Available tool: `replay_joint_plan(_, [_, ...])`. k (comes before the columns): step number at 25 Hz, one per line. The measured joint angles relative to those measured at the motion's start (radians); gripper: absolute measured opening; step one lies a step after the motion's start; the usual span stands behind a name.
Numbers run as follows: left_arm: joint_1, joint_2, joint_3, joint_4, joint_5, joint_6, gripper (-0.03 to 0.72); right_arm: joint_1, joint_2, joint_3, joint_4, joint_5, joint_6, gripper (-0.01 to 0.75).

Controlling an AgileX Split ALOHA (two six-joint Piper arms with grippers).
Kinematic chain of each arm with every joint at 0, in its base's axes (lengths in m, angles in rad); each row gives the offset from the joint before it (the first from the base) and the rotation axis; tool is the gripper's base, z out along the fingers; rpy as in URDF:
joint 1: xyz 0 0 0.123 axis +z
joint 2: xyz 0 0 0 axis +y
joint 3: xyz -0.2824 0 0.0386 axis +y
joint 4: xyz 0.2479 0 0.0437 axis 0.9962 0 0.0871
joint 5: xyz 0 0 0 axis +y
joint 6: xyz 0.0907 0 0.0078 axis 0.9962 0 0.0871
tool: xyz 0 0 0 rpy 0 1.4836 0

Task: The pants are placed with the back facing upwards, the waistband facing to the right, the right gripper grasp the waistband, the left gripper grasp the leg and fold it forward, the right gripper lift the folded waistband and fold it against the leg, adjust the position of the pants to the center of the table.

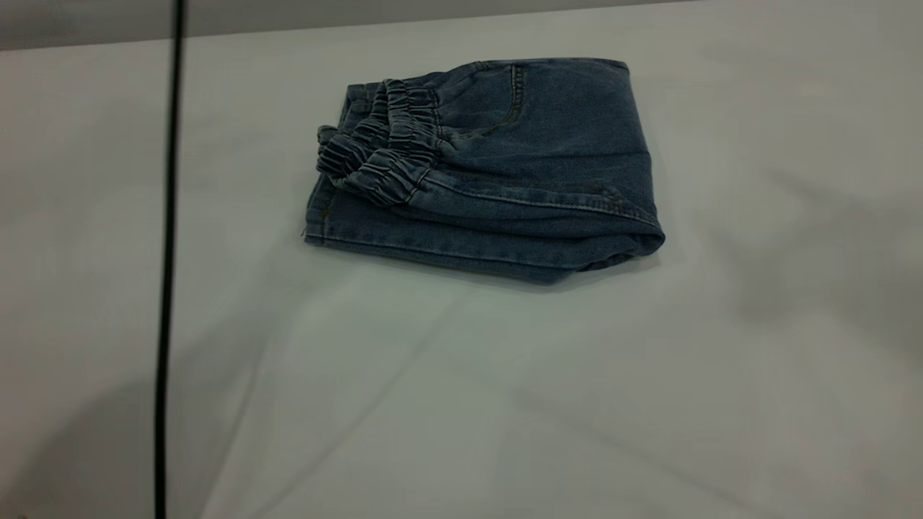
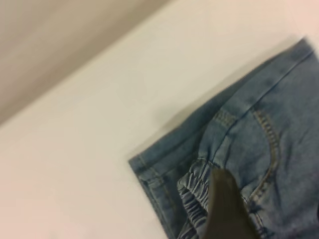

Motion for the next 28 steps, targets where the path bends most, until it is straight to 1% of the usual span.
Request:
replay_joint_plan(3, [0.0,-0.119,0.082,0.044,0.0,0.0,0.399,0.0,-0.114,0.097,0.026,-0.015,-0.034,0.535])
replay_joint_plan(6, [0.0,-0.254,0.187,0.074,0.0,0.001,0.399,0.0,-0.231,0.183,0.027,-0.1,-0.039,0.535])
replay_joint_plan(9, [0.0,-0.399,0.301,0.066,0.0,0.001,0.399,0.0,-0.335,0.237,0.038,-0.123,-0.039,0.535])
replay_joint_plan(11, [0.0,-0.487,0.365,0.063,0.0,0.001,0.399,0.0,-0.391,0.256,0.068,-0.111,-0.039,0.535])
replay_joint_plan(13, [0.0,-0.578,0.427,0.063,-0.001,-0.003,0.399,0.0,-0.442,0.274,0.071,-0.072,-0.039,0.535])
replay_joint_plan(16, [0.0,-0.733,0.541,0.065,-0.002,-0.003,0.399,0.0,-0.505,0.297,0.084,-0.069,-0.039,0.535])
replay_joint_plan(19, [0.0,-0.886,0.658,0.065,-0.002,-0.003,0.399,0.0,-0.57,0.327,0.125,-0.012,-0.039,0.535])
replay_joint_plan(21, [0.0,-0.988,0.737,0.064,-0.002,-0.007,0.399,0.0,-0.624,0.356,0.136,0.004,-0.039,0.535])
replay_joint_plan(26, [0.0,-1.26,0.955,0.056,0.0,-0.011,0.399,0.0,-0.773,0.488,0.147,0.003,-0.041,0.535])
replay_joint_plan(28, [0.0,-1.359,1.037,0.028,-0.001,-0.03,0.399,0.0,-0.843,0.558,0.147,0.0,-0.04,0.535])
